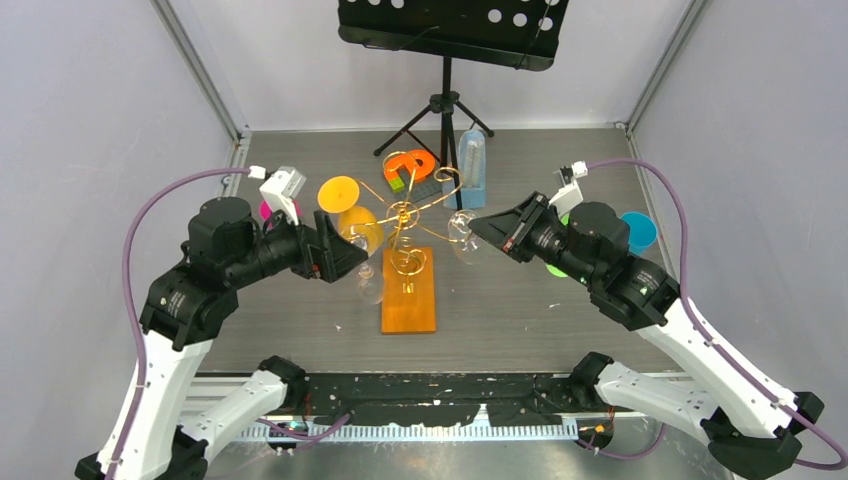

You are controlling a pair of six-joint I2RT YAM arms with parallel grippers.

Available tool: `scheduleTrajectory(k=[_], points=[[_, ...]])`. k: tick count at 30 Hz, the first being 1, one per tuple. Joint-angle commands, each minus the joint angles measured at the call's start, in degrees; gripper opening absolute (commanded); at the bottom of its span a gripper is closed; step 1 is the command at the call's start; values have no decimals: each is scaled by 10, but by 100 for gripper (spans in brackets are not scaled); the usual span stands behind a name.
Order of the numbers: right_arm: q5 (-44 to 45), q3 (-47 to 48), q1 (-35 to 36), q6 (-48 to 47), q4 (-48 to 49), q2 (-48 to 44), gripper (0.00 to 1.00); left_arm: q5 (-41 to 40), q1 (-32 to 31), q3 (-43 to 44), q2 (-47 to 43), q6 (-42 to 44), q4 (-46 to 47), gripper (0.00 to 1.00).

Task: Take the wine glass off the wine glass rack
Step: Pick up the wine glass from the wine rack.

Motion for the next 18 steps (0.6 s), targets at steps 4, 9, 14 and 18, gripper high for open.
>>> scheduleTrajectory(k=[4, 9, 14, 18], points=[[-44, -3, 1, 32, 92, 5, 6, 9, 4, 6, -9, -2, 14, 86], [-50, 9, 3, 36, 96, 18, 6, 9, 4, 7, -10, -2, 12, 87], [-47, 19, 7, 30, 83, 19, 6, 6, 4, 9, -7, -1, 7, 86], [-43, 21, 7, 26, 70, 11, 6, 5, 4, 6, -6, -2, 10, 86]])
